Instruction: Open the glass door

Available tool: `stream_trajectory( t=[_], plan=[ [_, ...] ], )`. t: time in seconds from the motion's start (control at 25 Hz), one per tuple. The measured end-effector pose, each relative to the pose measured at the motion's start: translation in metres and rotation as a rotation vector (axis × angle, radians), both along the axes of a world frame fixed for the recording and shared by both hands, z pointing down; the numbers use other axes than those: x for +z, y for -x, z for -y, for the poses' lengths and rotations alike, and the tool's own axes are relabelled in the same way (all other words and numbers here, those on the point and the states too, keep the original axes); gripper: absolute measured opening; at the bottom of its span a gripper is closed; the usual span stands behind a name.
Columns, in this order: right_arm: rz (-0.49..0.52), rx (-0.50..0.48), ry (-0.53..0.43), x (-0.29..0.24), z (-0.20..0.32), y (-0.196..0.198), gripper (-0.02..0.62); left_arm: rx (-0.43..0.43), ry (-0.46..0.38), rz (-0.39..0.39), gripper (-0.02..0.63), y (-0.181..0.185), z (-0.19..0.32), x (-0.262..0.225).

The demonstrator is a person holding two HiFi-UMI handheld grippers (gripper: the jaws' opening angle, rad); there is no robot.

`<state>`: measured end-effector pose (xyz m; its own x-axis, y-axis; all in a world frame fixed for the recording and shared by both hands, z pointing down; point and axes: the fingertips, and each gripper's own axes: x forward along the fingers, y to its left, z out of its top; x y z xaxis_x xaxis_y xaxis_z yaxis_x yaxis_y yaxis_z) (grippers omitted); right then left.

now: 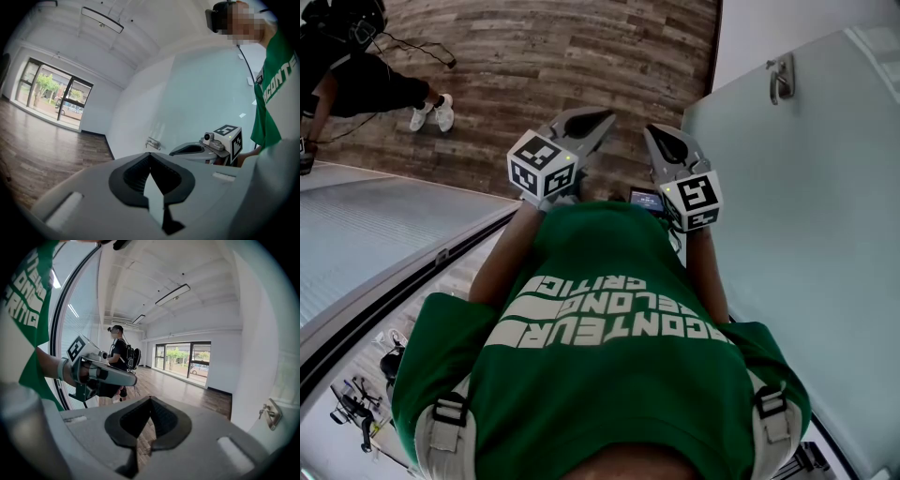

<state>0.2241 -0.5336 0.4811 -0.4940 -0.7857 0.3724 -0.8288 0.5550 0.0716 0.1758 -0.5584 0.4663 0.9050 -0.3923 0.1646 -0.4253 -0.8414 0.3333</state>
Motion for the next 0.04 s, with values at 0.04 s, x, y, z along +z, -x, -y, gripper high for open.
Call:
stream_trajectory(
  t=[0.04],
  plan=[
    [-0.001,0.003,0.003,0.0010,-0.0002,-0.0003,-0.008,0.000,0.000,0.001,0.015,0.0002,-0.0003,0.0007]
  ],
)
